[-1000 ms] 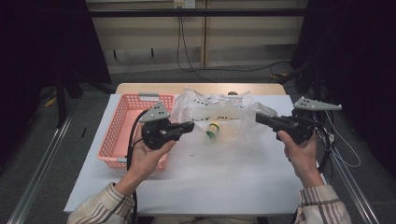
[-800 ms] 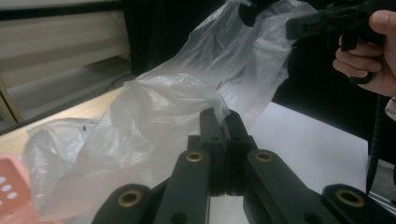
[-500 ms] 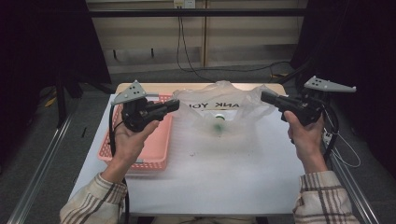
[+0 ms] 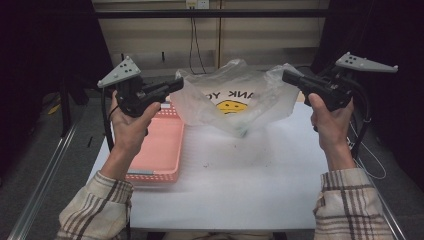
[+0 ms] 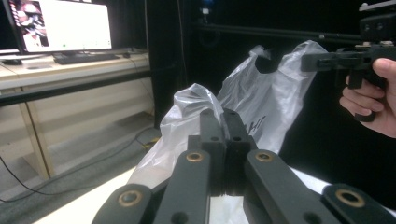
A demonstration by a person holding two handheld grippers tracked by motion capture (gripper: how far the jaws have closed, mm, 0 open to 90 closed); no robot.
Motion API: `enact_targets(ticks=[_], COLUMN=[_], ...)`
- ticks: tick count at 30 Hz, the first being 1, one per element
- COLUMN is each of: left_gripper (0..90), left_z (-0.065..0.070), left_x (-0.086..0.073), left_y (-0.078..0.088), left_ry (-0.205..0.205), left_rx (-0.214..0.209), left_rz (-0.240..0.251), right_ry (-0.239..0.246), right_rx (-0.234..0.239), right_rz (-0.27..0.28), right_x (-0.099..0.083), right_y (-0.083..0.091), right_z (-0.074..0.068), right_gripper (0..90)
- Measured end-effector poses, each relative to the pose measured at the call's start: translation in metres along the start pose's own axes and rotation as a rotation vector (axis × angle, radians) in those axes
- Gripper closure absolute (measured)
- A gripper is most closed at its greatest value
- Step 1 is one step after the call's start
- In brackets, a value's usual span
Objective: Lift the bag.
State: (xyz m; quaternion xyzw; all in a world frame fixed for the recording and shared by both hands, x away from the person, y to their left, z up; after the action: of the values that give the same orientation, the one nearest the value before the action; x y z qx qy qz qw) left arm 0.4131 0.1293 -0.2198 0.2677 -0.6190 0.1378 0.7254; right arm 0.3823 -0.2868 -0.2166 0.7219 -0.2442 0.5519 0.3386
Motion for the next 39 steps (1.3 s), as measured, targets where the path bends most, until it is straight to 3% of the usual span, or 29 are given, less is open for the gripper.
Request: enact_targets(ticks=[2, 10, 15, 19, 22, 24, 28, 34, 39], left_gripper=[90.0, 90.0, 90.0, 90.0, 90.0, 90.0, 90.0, 90.0, 89.9], left_z=[0.0, 0.01, 0.006, 0.006, 0.006, 0.004, 0.002, 0.003, -0.005], left_x=[0.006, 0.034, 0.054, 0.067, 0.065, 0.058, 0.049, 0.05, 0.029], left_y=[0.0, 0.009, 0.007, 0.009, 0.006, 0.001, -0.004, 0.001, -0.005], left_ry=[0.01, -0.019, -0.029, -0.038, -0.056, -0.041, -0.03, -0.041, -0.018], left_rx=[0.0, 0.012, 0.039, 0.046, 0.054, 0.05, 0.066, 0.079, 0.072], left_rz=[0.004, 0.051, 0.053, 0.081, 0.063, 0.059, 0.04, 0.037, -0.007], right_ry=[-0.008, -0.007, -0.005, -0.011, 0.011, 0.007, -0.021, -0.046, -0.047], right_rx=[0.004, -0.001, -0.01, -0.012, -0.024, -0.05, -0.059, -0.087, -0.083], right_rz=[0.014, 0.053, 0.071, 0.085, 0.07, 0.035, 0.014, 0.017, -0.007], right_x=[0.007, 0.037, 0.062, 0.078, 0.083, 0.078, 0.067, 0.07, 0.045], right_y=[0.0, 0.0, 0.001, -0.002, -0.006, -0.011, -0.018, -0.022, -0.021], right_z=[0.001, 0.001, 0.003, 0.005, 0.004, 0.008, 0.018, 0.028, 0.03], right_gripper=[90.0, 90.0, 90.0, 90.0, 90.0, 90.0, 90.0, 90.0, 90.0])
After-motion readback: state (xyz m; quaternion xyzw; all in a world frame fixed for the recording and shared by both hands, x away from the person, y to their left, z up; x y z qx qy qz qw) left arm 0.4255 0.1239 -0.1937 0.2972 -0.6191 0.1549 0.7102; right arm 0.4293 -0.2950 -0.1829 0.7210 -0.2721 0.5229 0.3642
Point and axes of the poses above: each handheld gripper's, and its own axes: y roughly backward along the jaws, x roughly out of its top, z roughly to its right, the point moved 1 cm from there along -y, roughly forward along the jaws, and after that the axes turned 5 degrees about -z, right-handed, at the moved point
